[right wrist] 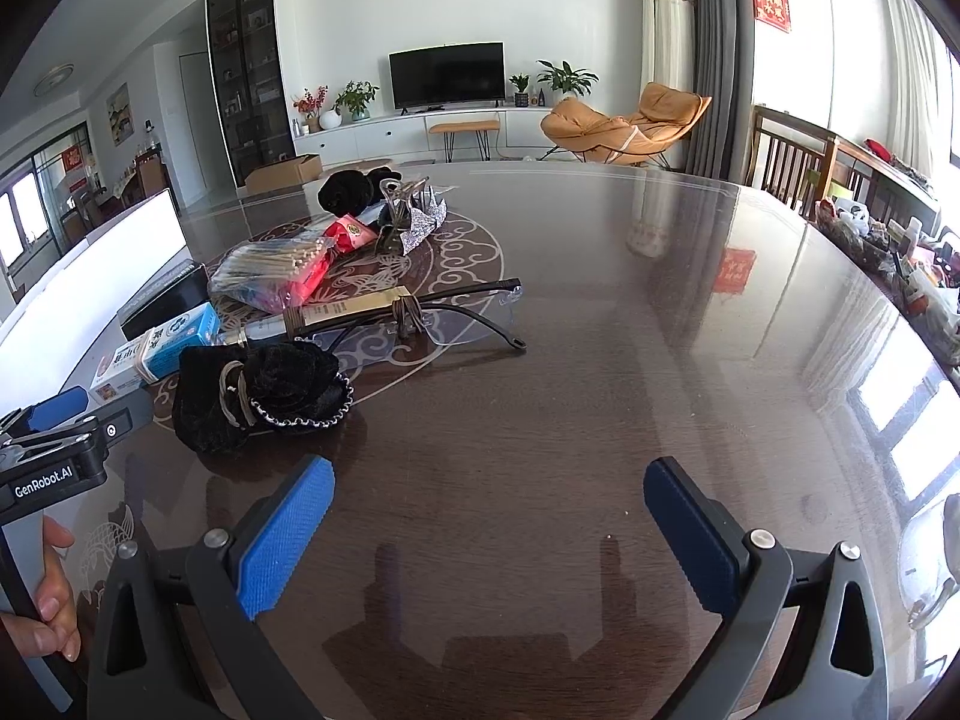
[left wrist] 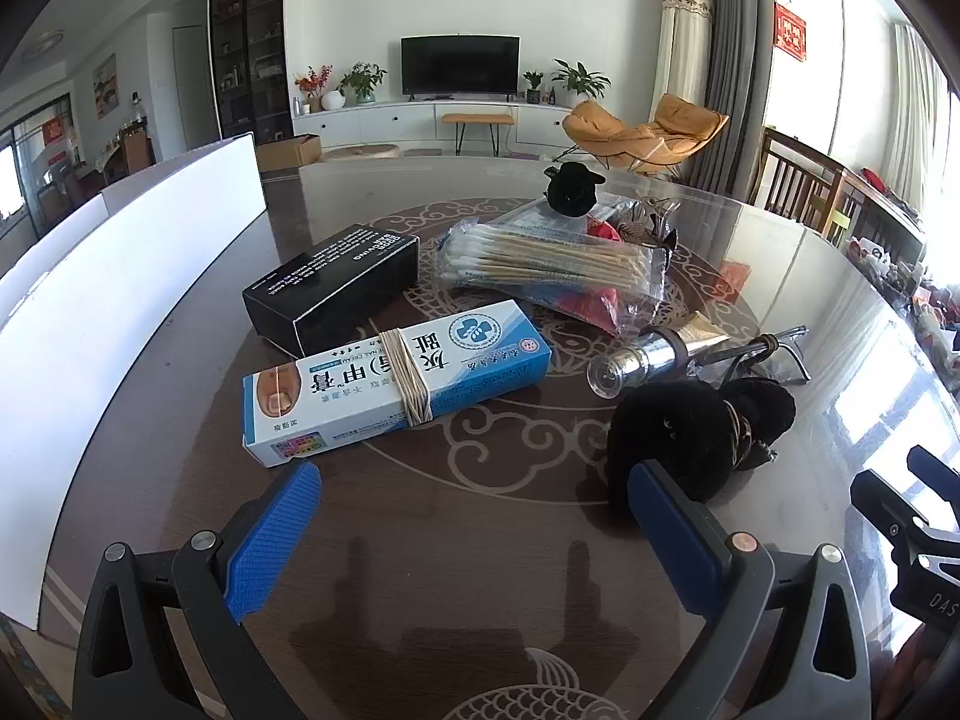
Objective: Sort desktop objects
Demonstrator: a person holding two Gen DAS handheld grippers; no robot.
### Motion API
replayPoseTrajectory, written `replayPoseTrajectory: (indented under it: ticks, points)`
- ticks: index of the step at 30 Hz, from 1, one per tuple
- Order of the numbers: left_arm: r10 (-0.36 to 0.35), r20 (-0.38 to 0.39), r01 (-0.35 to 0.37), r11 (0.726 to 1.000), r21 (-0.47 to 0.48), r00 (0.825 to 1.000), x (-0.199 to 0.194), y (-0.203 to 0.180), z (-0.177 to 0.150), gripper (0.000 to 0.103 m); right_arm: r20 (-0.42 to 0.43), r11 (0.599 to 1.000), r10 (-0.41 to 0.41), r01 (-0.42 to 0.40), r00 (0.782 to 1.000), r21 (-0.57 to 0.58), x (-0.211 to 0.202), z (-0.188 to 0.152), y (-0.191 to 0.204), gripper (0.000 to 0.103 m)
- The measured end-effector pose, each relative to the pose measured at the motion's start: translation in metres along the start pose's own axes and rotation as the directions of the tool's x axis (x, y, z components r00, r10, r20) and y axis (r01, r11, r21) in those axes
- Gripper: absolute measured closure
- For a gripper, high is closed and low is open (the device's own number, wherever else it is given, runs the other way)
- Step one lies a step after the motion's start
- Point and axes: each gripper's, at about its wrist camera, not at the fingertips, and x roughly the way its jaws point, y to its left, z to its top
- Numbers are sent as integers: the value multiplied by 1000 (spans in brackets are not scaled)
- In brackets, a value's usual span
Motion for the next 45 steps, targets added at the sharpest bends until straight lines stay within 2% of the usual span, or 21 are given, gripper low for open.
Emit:
replayPoseTrajectory:
  ticks: [9,15,45]
  points:
    - [19,13,-20,999,47,1000,-2,-9,-2,0,-2,1000,2,-2,1000,0,1,0,0,0]
    - [13,9,-13,1000,23,1000,-3,-4,-2,0,-2,1000,3,-3,1000,-2,1,0,0,0]
    - [24,3,-24,1000,19,1000,0,-6,-3,0,-11,1000,11,-11,1000,-7,2,1,1,0]
